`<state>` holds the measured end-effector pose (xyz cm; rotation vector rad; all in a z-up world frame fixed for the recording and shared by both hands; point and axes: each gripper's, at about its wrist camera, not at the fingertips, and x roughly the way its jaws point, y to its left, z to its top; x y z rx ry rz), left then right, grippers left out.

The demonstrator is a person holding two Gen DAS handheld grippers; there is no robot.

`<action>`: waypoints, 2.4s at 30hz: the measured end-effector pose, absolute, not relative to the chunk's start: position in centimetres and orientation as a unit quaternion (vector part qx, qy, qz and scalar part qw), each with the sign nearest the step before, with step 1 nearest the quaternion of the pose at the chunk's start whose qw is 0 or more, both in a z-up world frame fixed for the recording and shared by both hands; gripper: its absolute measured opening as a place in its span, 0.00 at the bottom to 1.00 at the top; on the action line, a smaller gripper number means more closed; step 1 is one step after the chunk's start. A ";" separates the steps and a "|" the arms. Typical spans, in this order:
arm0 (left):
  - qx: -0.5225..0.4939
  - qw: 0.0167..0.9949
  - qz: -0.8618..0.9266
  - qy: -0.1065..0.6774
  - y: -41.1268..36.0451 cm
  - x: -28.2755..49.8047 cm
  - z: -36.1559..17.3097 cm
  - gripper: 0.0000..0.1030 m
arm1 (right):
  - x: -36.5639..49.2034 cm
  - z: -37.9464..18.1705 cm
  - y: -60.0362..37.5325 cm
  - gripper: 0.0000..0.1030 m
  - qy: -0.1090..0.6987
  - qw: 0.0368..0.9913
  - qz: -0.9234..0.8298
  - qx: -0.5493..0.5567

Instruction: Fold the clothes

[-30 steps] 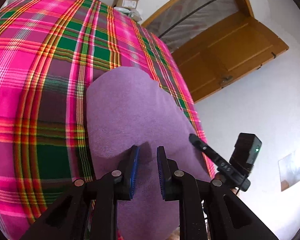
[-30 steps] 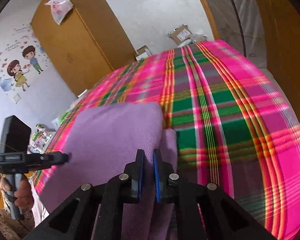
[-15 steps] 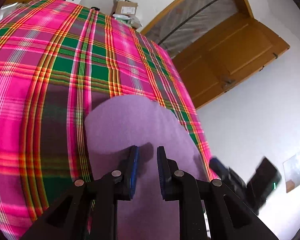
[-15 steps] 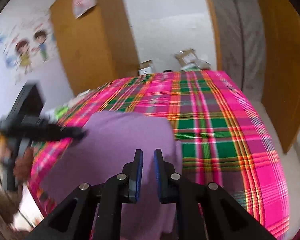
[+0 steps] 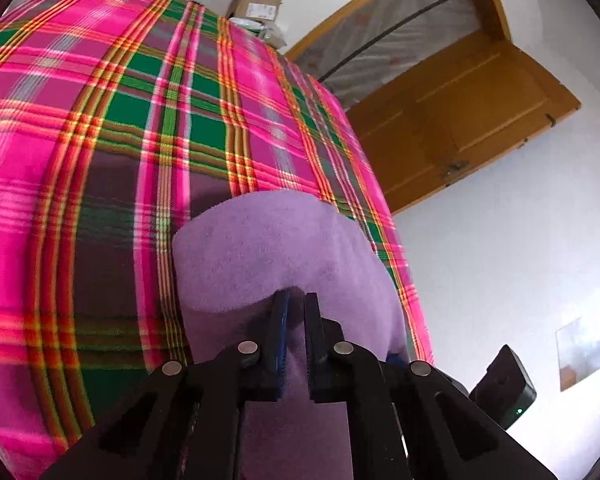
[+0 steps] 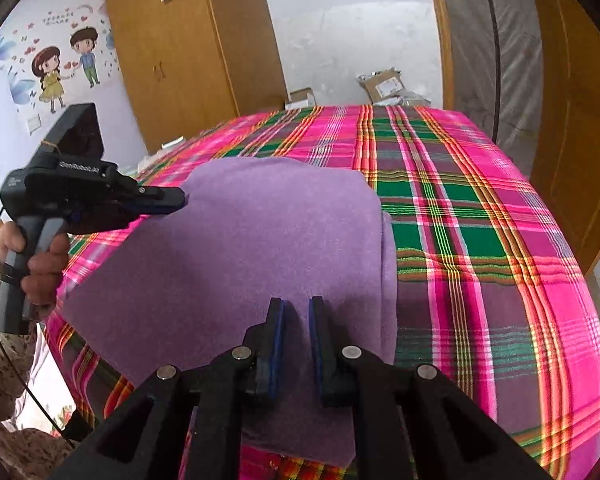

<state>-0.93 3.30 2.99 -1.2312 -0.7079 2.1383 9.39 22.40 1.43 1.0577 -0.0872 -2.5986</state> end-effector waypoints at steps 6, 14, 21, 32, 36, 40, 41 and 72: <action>-0.461 0.286 0.805 -0.238 3.8 0.8 4.3 0.09 | 6.2 4.1 21.8 0.26 -0.031 0.153 -0.920 0.359; -0.476 0.299 0.796 -0.223 4.6 1.9 2.8 0.09 | 3.1 2.1 21.2 0.30 -0.040 0.152 -0.901 0.405; -0.471 0.302 0.801 -0.213 4.4 2.9 2.8 0.09 | 4.8 2.5 21.6 0.30 -0.039 0.144 -0.905 0.398; -0.453 0.299 0.819 -0.185 4.4 5.7 2.7 0.09 | 11.4 1.1 21.9 0.31 -0.016 0.138 -0.921 0.363; -0.454 0.291 0.823 -0.176 4.2 6.0 3.0 0.09 | 11.5 1.5 21.8 0.31 -0.016 0.133 -0.921 0.365; -0.453 0.289 0.824 -0.177 3.7 6.8 3.2 0.09 | 13.1 2.0 22.3 0.31 -0.017 0.133 -0.922 0.362; -0.451 0.290 0.826 -0.176 3.6 7.2 3.1 0.09 | 13.5 1.7 22.4 0.31 -0.019 0.134 -0.921 0.366; -0.512 0.271 0.764 -0.285 0.0 2.2 0.7 0.30 | 5.0 0.0 28.5 0.55 -0.199 0.197 -0.853 0.440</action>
